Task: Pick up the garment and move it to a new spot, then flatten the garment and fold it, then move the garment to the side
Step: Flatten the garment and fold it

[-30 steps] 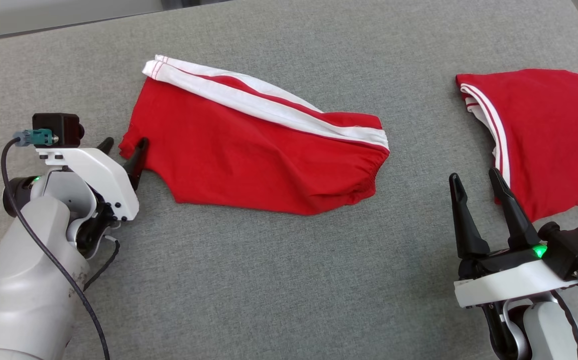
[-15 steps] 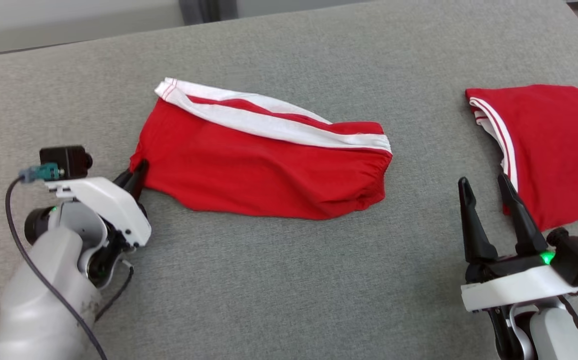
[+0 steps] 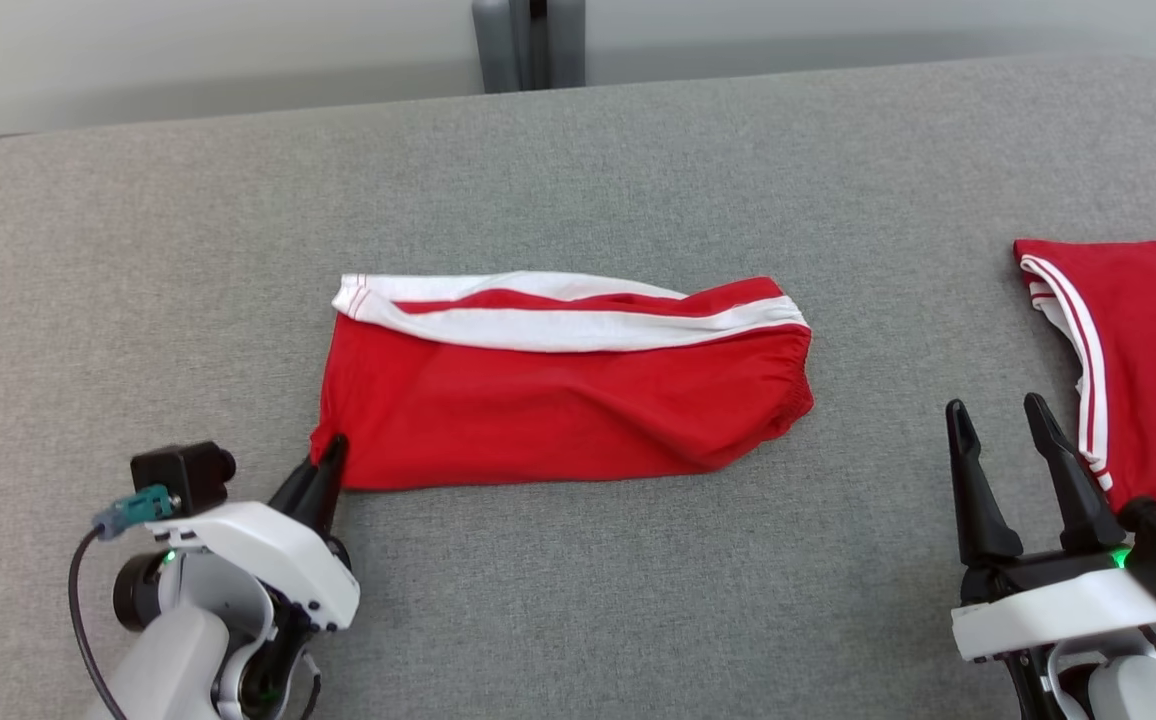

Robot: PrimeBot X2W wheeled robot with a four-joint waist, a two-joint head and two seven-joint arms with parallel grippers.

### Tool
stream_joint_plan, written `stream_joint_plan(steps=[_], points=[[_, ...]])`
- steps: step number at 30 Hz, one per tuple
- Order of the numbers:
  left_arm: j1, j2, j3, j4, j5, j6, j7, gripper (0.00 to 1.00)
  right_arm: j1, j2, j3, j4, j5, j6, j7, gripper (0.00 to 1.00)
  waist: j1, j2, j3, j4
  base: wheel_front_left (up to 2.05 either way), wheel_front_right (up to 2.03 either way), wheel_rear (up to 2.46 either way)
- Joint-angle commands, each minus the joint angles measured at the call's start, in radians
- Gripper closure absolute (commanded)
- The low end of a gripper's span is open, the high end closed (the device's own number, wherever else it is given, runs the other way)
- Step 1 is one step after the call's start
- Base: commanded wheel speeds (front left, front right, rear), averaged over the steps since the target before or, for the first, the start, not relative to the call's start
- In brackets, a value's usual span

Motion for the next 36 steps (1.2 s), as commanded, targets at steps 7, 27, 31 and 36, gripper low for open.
stream_joint_plan(steps=[7,27,31,36], points=[[0.091,0.019,0.027,-0.126,0.006,0.076,-0.032,0.0,0.029,-0.002,0.005,0.005,0.015,0.0,0.014,0.0,0.0,0.0,-0.037,-0.005,0.0,0.0,0.0],[0.19,0.056,0.106,-0.435,0.351,0.238,-0.248,0.0,0.021,-0.025,0.009,-0.043,-0.093,0.0,0.075,0.0,0.0,0.0,-0.114,0.01,0.0,0.0,0.0],[0.217,0.063,0.094,-0.448,0.363,0.243,-0.246,0.0,0.036,-0.023,0.005,-0.041,-0.09,0.0,0.084,0.0,0.0,0.0,-0.123,0.018,0.0,0.0,0.0],[0.242,0.063,0.086,-0.46,0.361,0.25,-0.235,0.0,0.062,-0.018,0.0,-0.048,-0.09,0.0,0.094,0.0,0.0,0.0,-0.132,0.023,0.0,0.0,0.0]])
